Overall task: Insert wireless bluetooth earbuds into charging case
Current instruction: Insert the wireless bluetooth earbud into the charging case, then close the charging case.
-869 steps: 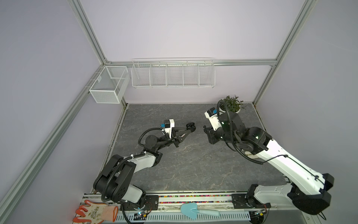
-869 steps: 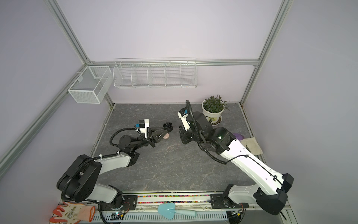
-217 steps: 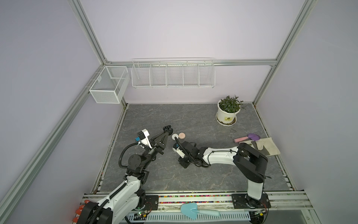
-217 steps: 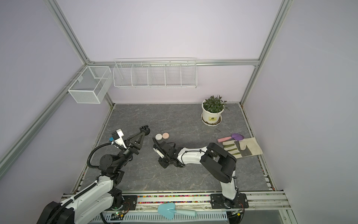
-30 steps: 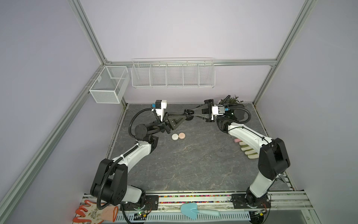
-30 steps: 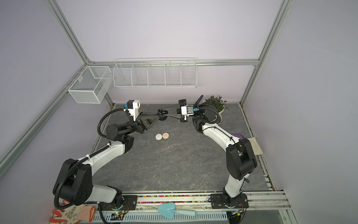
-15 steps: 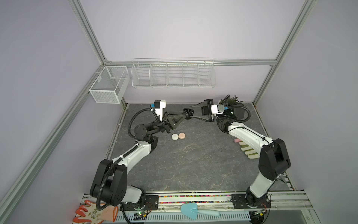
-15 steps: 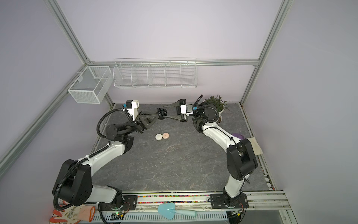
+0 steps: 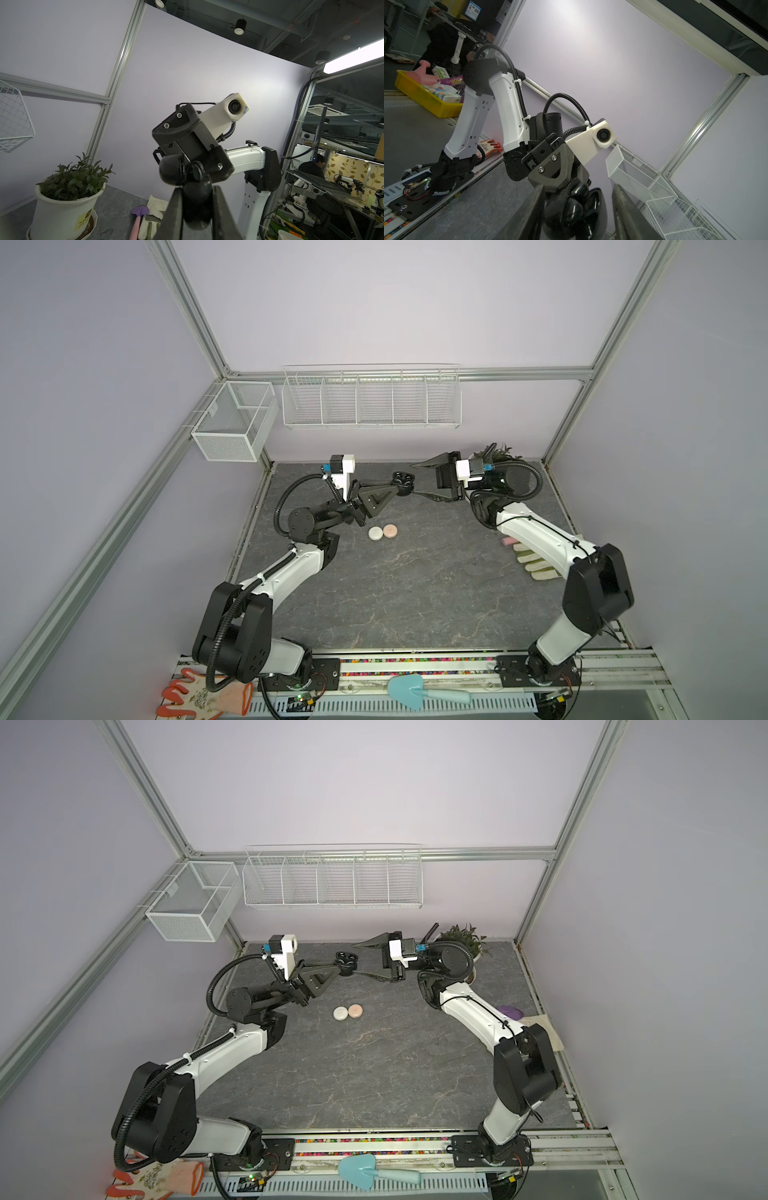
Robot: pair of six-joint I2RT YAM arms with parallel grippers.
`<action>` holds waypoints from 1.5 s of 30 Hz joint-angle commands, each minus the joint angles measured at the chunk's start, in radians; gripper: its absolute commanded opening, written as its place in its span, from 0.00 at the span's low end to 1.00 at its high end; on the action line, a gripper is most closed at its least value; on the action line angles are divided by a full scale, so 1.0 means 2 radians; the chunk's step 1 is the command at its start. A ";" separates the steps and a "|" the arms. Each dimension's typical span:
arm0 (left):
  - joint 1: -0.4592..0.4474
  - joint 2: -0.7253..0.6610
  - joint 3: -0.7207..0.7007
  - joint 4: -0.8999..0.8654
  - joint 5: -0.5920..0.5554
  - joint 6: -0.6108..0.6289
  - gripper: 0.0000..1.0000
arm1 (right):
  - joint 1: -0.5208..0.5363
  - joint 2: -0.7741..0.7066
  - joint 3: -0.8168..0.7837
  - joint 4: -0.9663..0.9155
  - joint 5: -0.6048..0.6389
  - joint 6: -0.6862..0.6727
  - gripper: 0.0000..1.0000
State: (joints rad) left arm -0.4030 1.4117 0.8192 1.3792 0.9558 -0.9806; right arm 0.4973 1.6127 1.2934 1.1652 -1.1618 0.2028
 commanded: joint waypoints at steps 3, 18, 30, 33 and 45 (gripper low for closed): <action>-0.007 0.002 -0.031 0.019 0.000 0.039 0.00 | 0.000 -0.123 0.012 -0.413 0.108 0.011 0.66; -0.028 0.003 -0.041 0.019 0.001 0.089 0.00 | -0.023 -0.073 0.135 -0.757 0.153 0.173 0.72; -0.029 0.007 -0.052 0.019 -0.004 0.090 0.00 | -0.001 -0.031 0.153 -0.644 0.058 0.278 0.69; -0.028 0.007 -0.053 0.019 -0.005 0.091 0.00 | 0.006 -0.032 0.154 -0.639 0.043 0.289 0.66; -0.026 -0.007 -0.054 0.018 0.001 0.085 0.00 | -0.008 -0.036 0.162 -0.775 0.071 0.198 0.70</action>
State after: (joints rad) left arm -0.4583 1.4136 0.7189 1.3792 0.9466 -0.8097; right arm 0.4923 1.5517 1.6062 -0.3077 -1.0325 0.6487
